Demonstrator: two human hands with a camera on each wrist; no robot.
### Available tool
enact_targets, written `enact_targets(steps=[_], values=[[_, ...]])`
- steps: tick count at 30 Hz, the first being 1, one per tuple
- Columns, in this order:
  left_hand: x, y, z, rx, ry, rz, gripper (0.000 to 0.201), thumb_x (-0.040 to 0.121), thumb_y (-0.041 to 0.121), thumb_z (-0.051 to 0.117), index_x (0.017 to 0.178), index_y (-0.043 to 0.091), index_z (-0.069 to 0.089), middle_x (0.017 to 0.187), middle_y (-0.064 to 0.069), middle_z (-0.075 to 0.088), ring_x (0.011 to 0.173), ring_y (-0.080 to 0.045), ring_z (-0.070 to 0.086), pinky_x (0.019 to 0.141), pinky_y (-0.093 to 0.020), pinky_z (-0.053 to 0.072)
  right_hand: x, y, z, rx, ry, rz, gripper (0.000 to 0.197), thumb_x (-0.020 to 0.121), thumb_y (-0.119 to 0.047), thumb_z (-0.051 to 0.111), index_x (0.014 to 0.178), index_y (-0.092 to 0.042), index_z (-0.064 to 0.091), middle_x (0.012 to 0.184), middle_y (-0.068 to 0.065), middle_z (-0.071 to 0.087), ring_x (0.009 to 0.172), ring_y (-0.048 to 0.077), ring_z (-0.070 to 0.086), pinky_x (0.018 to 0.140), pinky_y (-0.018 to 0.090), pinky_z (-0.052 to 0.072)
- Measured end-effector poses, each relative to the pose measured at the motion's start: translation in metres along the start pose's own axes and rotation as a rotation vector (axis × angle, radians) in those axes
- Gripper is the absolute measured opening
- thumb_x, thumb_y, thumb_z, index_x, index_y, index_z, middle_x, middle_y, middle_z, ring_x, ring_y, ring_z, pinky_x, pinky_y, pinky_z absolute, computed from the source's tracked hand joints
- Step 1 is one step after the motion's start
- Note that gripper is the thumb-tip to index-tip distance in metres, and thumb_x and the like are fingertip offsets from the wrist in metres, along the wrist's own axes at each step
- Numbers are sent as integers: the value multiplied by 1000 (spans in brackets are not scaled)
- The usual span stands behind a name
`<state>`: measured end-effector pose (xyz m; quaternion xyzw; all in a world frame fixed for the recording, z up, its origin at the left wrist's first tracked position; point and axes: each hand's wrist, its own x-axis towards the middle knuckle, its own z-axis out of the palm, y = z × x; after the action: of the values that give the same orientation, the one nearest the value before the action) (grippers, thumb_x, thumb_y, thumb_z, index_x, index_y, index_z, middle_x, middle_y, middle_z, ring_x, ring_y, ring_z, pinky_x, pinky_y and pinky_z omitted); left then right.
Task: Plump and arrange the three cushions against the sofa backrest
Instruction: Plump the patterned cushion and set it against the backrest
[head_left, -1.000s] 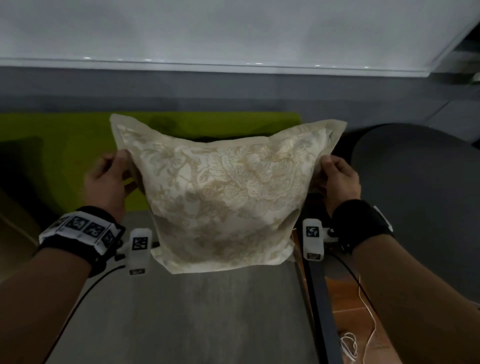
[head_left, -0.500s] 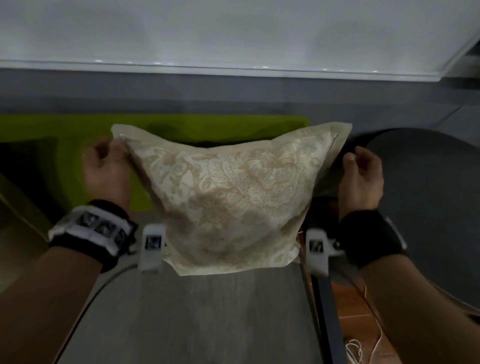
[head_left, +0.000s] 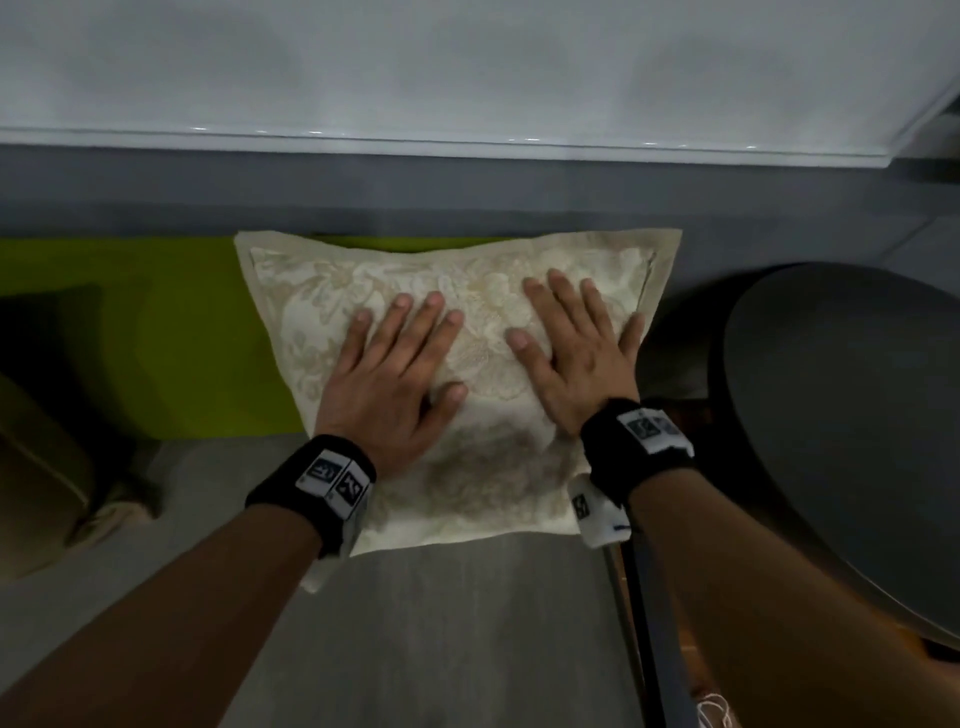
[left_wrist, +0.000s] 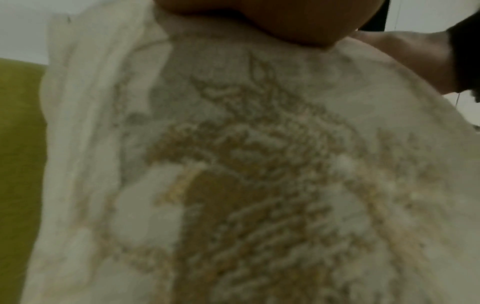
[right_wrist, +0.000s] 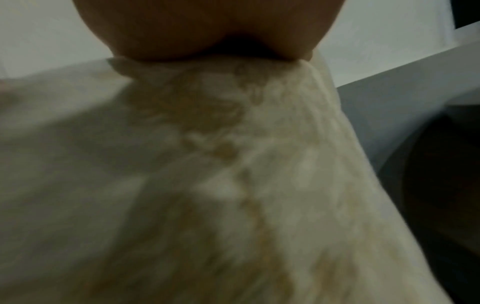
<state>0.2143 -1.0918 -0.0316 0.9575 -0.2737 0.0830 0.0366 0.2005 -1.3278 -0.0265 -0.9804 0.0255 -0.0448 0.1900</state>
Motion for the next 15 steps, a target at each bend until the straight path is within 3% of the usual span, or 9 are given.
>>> enact_targets(steps=[3, 5, 7, 9, 10, 11, 12, 13, 15], values=[[2, 5, 5, 15, -2, -25, 70, 98, 61, 22, 159, 26, 19, 167, 0, 17, 155, -24, 12, 124, -52, 9, 16, 14, -6, 14, -84, 90, 74, 91, -87, 16, 158, -58, 6, 172, -23, -4, 159, 10, -14, 116, 65, -23], [1, 6, 10, 25, 5, -36, 71, 99, 62, 24, 159, 25, 20, 167, 0, 17, 155, -24, 13, 124, -52, 9, 20, 27, -10, 152, -44, 240, 77, 89, -88, 14, 159, -57, 6, 172, -19, -9, 159, 15, -16, 120, 64, -18], [-1, 4, 13, 16, 4, -37, 72, 99, 63, 24, 159, 25, 20, 168, 0, 15, 155, -24, 12, 124, -52, 8, 18, 43, -15, 508, 121, 433, 92, 85, -88, 32, 163, -45, 11, 175, -7, 4, 161, 22, 4, 128, 58, 5], [-3, 1, 14, 11, -1, -30, 73, 98, 65, 23, 159, 25, 20, 168, -1, 15, 155, -24, 12, 124, -51, 8, 13, 52, -23, 945, 221, 591, 101, 80, -80, 60, 162, -33, 27, 165, 1, 38, 147, 24, 43, 117, 49, 41], [-3, 0, 14, 12, -3, -27, 74, 98, 65, 22, 159, 25, 20, 168, -1, 16, 155, -25, 13, 124, -52, 8, 10, 55, -28, 1084, 215, 615, 89, 82, -70, 70, 155, -27, 43, 150, 1, 58, 129, 23, 60, 101, 43, 55], [-4, 1, 14, 10, -1, -24, 74, 98, 65, 23, 159, 24, 21, 167, -1, 16, 155, -25, 13, 124, -52, 8, 10, 58, -35, 1157, 200, 604, 69, 85, -57, 76, 141, -21, 60, 129, 2, 72, 109, 21, 70, 82, 37, 62], [-4, 1, 15, 7, 6, -21, 74, 98, 65, 24, 159, 24, 22, 167, -2, 17, 155, -26, 15, 124, -52, 9, 12, 61, -40, 1158, 215, 587, 47, 87, -44, 80, 123, -15, 71, 108, 3, 78, 93, 20, 73, 71, 37, 63], [-5, 1, 15, 2, 15, -14, 73, 98, 65, 25, 158, 24, 24, 167, -2, 19, 154, -26, 16, 124, -52, 10, 17, 67, -45, 1103, 274, 593, 30, 87, -36, 82, 105, -12, 76, 94, 4, 79, 83, 21, 72, 71, 41, 65], [-6, 1, 15, -4, 28, 4, 73, 97, 64, 27, 158, 23, 27, 166, -3, 21, 154, -27, 18, 123, -53, 12, 26, 80, -55, 989, 420, 672, 18, 82, -33, 85, 80, -18, 75, 84, 5, 77, 78, 23, 72, 80, 48, 65]])
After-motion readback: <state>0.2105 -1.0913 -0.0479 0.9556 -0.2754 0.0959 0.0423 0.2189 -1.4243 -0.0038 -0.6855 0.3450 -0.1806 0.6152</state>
